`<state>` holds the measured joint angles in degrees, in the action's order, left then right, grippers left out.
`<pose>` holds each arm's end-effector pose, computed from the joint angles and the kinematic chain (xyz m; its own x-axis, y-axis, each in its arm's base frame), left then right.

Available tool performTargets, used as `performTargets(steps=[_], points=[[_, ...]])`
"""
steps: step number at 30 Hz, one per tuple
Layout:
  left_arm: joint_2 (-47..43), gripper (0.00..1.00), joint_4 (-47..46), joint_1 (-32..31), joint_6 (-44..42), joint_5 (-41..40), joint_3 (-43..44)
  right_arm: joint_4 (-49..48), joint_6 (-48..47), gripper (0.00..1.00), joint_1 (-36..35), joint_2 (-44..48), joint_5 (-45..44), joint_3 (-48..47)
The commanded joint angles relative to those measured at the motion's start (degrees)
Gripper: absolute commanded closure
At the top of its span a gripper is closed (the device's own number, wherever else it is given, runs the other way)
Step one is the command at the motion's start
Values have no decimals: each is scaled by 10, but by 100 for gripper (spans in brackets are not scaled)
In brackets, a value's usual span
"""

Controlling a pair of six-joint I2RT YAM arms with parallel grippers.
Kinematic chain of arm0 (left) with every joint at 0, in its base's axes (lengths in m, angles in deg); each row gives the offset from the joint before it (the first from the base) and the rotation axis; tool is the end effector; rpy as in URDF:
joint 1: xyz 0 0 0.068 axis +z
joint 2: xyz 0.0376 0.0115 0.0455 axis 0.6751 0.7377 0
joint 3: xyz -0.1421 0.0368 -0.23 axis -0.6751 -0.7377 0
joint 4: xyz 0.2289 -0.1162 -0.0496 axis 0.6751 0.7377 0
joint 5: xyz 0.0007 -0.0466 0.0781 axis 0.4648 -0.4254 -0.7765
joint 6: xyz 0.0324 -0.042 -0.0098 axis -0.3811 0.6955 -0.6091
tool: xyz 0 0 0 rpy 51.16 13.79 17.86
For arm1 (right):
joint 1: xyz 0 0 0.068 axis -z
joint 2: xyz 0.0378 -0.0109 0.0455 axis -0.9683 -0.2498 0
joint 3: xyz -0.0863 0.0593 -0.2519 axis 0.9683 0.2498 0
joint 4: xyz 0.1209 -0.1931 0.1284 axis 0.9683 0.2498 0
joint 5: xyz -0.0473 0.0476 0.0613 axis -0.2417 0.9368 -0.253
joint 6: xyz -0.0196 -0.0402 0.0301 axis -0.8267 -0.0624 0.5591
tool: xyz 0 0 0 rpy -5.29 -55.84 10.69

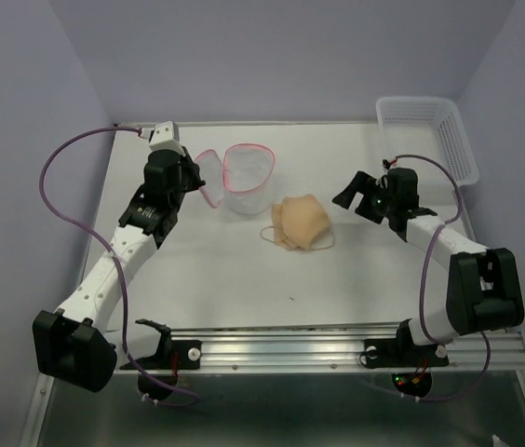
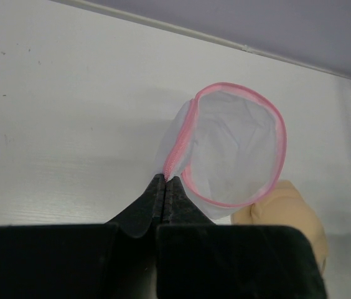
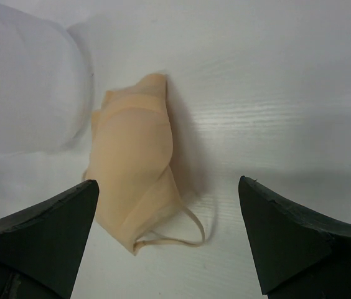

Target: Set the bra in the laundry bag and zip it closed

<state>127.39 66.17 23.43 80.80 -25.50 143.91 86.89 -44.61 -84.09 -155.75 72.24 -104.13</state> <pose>0.2615 -0.0832 0.3589 -0.2141 -0.2819 -0.9352 0.0799 0.9492 -0.3044 0.3085 0.0573 0.2250 -0.6730 0.3982 -0.6233 -0.0477 0.8175 0.5739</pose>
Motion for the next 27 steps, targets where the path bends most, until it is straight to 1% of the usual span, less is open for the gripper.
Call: performTargets(steps=[1,3,4,5,6,8,13,16,22,26,27], points=[[-5,100,-21,0,-8,4,27,-105,34,0,29,3,137,50],[-4,100,-21,0,-9,6,30,-185,63,0,37,-12,182,79],[-2,100,-21,0,-9,7,29,-219,80,0,37,-30,221,91],[-2,100,-21,0,-9,8,30,-283,115,0,37,-41,234,101],[-2,100,-21,0,-9,8,30,-304,126,0,37,-51,256,109],[-1,100,-21,0,-8,11,28,-336,137,0,37,-82,264,110],[-4,100,-21,0,-4,14,24,-348,142,0,37,-129,270,108],[-3,100,-21,0,-1,12,23,-389,164,0,37,-159,289,110],[2,100,-22,0,-2,15,24,-388,151,0,37,-197,291,99],[3,100,-24,0,-1,15,20,-385,163,0,16,-231,291,76],[3,100,-24,0,0,17,17,-408,171,0,8,-240,292,73]])
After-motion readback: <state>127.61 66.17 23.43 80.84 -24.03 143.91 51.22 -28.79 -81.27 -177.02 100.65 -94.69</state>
